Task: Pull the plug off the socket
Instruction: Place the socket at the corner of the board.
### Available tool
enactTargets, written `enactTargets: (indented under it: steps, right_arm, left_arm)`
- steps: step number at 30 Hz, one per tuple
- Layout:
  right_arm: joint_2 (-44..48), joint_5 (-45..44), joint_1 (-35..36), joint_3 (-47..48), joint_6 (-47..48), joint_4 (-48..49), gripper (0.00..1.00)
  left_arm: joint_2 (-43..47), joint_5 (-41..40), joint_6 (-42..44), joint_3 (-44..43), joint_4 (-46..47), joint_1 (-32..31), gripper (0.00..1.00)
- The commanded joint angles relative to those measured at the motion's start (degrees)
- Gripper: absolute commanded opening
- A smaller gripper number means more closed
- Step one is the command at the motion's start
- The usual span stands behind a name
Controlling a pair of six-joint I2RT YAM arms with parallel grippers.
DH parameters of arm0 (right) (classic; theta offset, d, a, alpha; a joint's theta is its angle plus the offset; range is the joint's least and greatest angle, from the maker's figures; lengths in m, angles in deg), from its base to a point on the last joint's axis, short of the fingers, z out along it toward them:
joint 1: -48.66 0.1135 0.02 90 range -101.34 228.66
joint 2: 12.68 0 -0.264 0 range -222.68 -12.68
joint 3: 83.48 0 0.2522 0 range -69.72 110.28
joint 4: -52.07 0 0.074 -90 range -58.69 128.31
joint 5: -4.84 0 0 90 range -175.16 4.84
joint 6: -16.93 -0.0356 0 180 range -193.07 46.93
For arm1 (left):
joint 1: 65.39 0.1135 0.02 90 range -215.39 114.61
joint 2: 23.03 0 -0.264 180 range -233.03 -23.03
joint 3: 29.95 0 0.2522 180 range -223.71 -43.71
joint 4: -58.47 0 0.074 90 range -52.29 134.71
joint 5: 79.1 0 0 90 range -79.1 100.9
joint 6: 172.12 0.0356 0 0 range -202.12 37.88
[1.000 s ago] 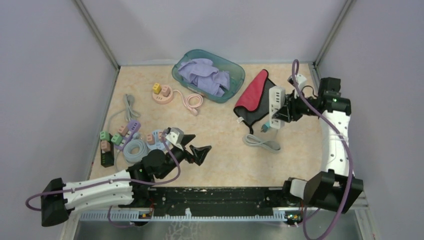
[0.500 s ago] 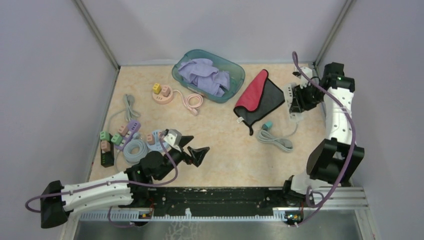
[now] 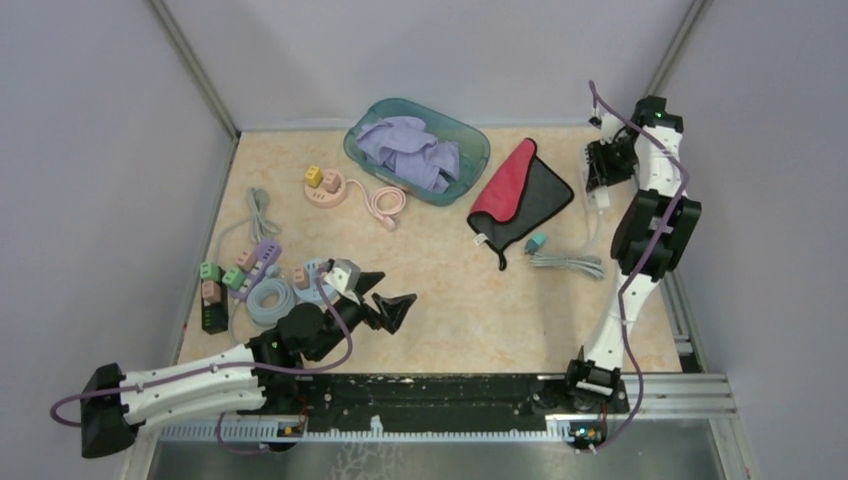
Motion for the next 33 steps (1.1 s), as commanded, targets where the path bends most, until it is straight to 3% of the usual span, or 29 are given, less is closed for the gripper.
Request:
enactTargets:
  steps: [1, 4, 8, 16, 26, 33]
  right_arm:
    - [-8.6, -2.9, 0.1, 12.9, -3.1, 1.9, 0.00]
    - [-14.3, -4.7, 0.9, 19.6, -3.2, 1.0, 0.01]
    - [-18.5, -5.8, 2.5, 22.5, -2.6, 1.4, 0.11]
    - [-19.7, -5.3, 3.7, 21.3, -4.8, 5.3, 0.40]
    - [-18.4, -6.8, 3.6, 20.1, -7.2, 6.9, 0.51]
    - [-9.7, -3.2, 2.7, 14.0, -8.3, 8.9, 0.61]
  left_arm:
    - [0.6, -0.6, -0.4, 0.7, -0.2, 0.3, 1.00]
    - [0.3, -0.9, -0.6, 0.7, -0.4, 0.3, 1.00]
    - [-0.1, -1.3, -0.5, 0.5, -0.5, 0.3, 1.00]
    - [-1.0, -1.4, -0.5, -0.3, -1.0, 0.3, 1.00]
    - [-1.8, -0.5, -1.2, -1.9, -3.2, 0.3, 1.00]
    - [-0.2, -0.7, -3.0, -3.1, -7.3, 0.3, 1.00]
